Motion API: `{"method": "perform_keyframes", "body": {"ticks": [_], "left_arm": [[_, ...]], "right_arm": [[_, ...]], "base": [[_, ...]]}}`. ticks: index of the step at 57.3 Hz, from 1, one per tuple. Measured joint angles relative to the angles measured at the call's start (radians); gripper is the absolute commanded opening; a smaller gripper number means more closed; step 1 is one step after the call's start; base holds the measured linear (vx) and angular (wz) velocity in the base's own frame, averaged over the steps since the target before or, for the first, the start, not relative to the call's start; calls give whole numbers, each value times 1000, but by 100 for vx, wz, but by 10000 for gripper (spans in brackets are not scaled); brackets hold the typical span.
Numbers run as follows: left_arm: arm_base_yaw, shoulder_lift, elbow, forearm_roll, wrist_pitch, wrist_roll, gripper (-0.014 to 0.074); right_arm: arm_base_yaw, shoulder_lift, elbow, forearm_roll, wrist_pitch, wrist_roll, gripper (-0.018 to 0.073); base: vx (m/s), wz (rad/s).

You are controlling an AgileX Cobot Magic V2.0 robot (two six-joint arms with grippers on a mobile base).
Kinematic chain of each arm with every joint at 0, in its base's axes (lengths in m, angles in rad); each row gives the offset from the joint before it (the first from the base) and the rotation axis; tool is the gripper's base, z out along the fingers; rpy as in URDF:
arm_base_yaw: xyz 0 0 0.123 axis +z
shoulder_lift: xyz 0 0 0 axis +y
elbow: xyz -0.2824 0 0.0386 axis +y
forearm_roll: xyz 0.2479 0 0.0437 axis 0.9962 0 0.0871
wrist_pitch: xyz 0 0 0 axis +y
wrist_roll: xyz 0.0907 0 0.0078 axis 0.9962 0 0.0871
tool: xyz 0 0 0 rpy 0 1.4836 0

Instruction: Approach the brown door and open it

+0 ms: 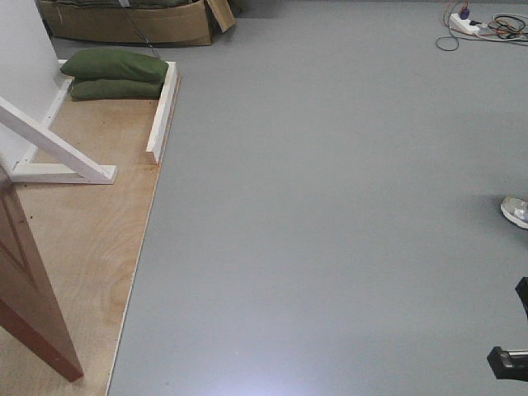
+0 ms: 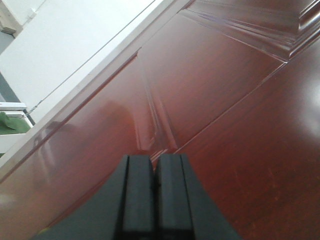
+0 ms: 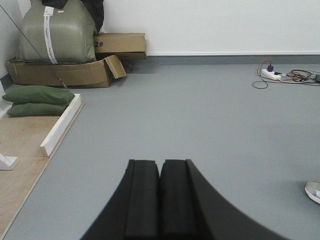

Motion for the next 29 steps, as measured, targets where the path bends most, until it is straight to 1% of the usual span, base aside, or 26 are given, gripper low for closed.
{"method": "perform_keyframes", "body": {"ticks": [16, 29], "left_arm": [[-125, 31, -73, -4, 1, -2, -3], [-171, 31, -78, -17, -11, -4, -3]], "right_arm": [[0, 0, 0, 0, 0, 0, 0], [0, 0, 0, 0, 0, 0, 0]], "base": [[0, 0], [0, 0]]}}
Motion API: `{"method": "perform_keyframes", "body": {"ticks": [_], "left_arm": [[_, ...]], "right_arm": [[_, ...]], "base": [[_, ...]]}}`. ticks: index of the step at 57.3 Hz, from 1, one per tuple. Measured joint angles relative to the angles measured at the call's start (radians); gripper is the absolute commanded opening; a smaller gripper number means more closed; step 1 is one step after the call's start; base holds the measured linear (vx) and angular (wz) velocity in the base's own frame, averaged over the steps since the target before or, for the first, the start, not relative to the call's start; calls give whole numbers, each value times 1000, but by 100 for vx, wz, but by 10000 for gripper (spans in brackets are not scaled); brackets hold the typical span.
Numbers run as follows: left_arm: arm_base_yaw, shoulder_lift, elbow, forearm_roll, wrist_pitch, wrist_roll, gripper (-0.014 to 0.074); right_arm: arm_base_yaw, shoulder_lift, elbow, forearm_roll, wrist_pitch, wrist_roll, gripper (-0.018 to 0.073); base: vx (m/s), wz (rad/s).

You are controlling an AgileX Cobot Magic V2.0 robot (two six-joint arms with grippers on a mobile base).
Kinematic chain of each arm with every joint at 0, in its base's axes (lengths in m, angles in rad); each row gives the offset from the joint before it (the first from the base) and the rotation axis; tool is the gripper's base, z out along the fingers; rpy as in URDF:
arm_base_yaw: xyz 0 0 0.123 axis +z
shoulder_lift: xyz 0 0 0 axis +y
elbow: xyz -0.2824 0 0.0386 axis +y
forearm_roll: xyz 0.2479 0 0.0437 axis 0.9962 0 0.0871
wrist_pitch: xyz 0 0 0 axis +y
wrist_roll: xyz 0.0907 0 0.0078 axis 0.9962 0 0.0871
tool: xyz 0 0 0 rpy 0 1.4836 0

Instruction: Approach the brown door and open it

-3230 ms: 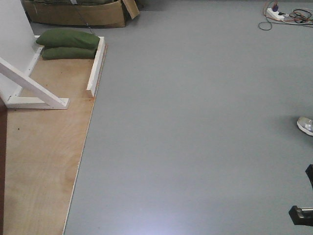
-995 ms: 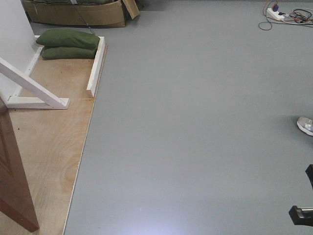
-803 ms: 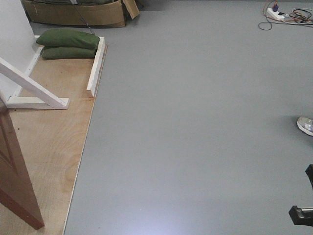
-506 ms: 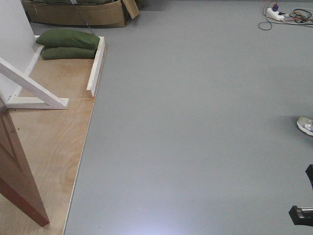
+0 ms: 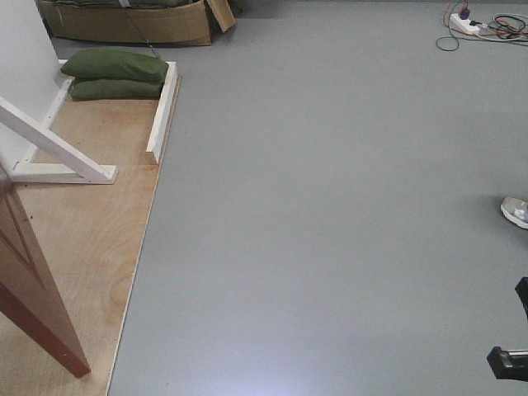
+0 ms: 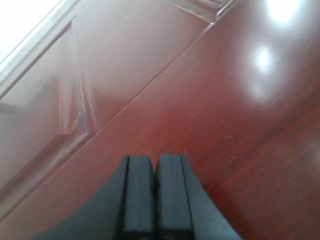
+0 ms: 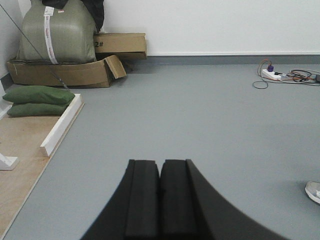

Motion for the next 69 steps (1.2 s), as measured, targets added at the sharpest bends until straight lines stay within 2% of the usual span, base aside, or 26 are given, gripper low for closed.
{"method": "perform_keyframes", "body": {"ticks": [21, 32, 51, 69], "left_arm": [[-83, 2, 0, 4, -31, 1, -3], [-97, 4, 0, 8, -8, 1, -3], [-97, 11, 0, 7, -96, 4, -3], [-163, 69, 0, 8, -97, 3, -3]], "right_arm": [[0, 0, 0, 0, 0, 0, 0], [0, 0, 0, 0, 0, 0, 0], [0, 0, 0, 0, 0, 0, 0], [0, 0, 0, 0, 0, 0, 0]], "base": [[0, 0], [0, 0], [0, 0], [0, 0]]}}
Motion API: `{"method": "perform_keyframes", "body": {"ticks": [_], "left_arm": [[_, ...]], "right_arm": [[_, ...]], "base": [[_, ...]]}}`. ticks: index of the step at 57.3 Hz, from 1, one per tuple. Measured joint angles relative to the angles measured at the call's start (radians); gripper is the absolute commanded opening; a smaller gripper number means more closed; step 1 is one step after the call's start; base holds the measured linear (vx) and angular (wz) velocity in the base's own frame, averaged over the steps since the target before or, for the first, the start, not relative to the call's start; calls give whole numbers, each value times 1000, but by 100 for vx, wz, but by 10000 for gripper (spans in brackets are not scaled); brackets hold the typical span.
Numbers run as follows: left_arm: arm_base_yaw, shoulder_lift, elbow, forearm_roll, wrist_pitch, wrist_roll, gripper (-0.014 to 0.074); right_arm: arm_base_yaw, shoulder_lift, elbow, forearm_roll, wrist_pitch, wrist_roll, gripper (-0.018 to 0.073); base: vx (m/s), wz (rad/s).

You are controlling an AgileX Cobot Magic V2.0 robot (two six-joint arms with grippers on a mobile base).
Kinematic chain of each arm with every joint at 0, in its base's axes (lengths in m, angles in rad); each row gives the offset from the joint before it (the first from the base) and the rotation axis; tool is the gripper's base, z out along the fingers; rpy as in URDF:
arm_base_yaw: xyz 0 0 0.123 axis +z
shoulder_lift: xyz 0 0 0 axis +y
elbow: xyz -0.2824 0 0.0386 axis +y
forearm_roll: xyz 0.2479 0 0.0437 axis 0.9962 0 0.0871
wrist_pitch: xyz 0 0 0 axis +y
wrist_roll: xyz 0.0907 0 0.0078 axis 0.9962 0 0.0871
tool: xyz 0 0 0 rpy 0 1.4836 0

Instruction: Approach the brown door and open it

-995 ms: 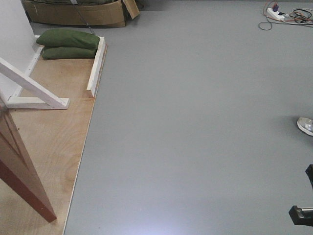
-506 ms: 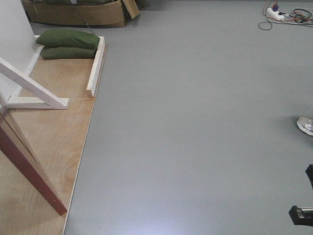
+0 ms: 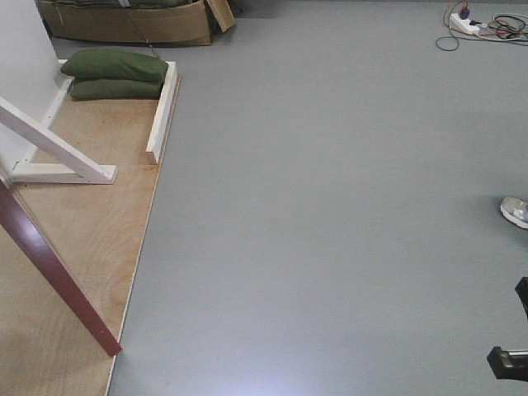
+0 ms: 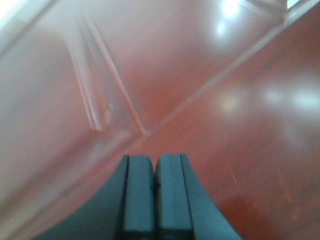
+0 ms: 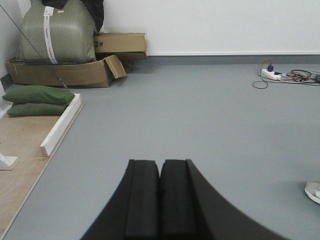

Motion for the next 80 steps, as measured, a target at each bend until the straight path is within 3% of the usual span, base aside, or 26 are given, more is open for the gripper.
{"method": "perform_keyframes", "body": {"ticks": [24, 51, 80], "left_arm": [[-79, 1, 0, 0, -5, 0, -3], [-100, 1, 0, 0, 90, 0, -3], [-105, 1, 0, 2, 93, 0, -3]], "right_arm": [[0, 0, 0, 0, 0, 0, 0], [0, 0, 0, 0, 0, 0, 0], [0, 0, 0, 0, 0, 0, 0]], "base": [[0, 0], [0, 0], [0, 0]]}}
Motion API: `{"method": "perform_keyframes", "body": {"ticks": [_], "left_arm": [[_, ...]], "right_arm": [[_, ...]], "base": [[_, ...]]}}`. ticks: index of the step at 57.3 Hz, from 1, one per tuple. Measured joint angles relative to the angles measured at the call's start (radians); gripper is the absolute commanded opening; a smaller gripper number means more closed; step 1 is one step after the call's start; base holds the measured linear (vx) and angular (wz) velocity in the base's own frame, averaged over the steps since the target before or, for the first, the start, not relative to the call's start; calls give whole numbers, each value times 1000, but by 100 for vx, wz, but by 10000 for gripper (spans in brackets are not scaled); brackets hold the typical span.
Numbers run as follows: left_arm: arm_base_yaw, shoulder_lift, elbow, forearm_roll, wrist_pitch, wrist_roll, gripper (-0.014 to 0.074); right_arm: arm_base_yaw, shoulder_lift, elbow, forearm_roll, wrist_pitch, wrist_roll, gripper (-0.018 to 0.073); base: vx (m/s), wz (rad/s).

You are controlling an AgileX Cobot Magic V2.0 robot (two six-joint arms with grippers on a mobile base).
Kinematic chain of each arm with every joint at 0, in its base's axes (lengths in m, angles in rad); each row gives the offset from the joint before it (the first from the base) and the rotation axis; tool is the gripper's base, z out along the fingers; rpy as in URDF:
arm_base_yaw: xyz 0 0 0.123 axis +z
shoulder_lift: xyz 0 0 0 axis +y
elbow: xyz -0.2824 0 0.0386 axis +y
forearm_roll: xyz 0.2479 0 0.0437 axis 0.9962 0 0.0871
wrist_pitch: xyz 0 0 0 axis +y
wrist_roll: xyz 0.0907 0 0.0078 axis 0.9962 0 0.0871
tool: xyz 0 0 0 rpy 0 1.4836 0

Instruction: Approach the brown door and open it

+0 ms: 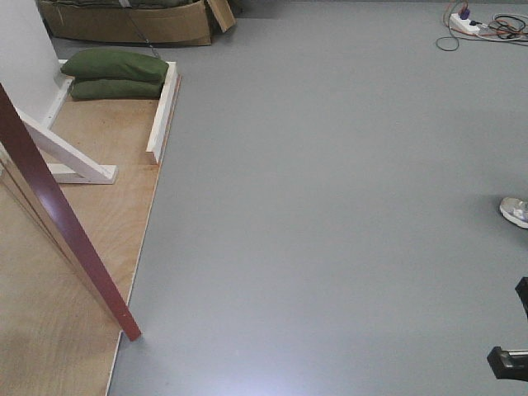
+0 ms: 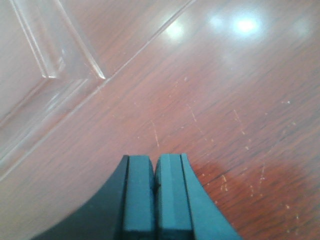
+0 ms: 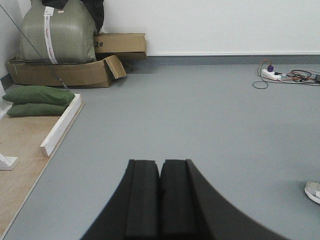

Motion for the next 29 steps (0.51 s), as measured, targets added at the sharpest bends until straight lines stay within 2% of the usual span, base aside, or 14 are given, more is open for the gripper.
{"method": "perform_keyframes", "body": {"ticks": [29], "left_arm": [[0, 0, 0, 1, 0, 0, -3]], "right_arm": [[0, 0, 0, 0, 0, 0, 0]], "base": [[0, -1]]}}
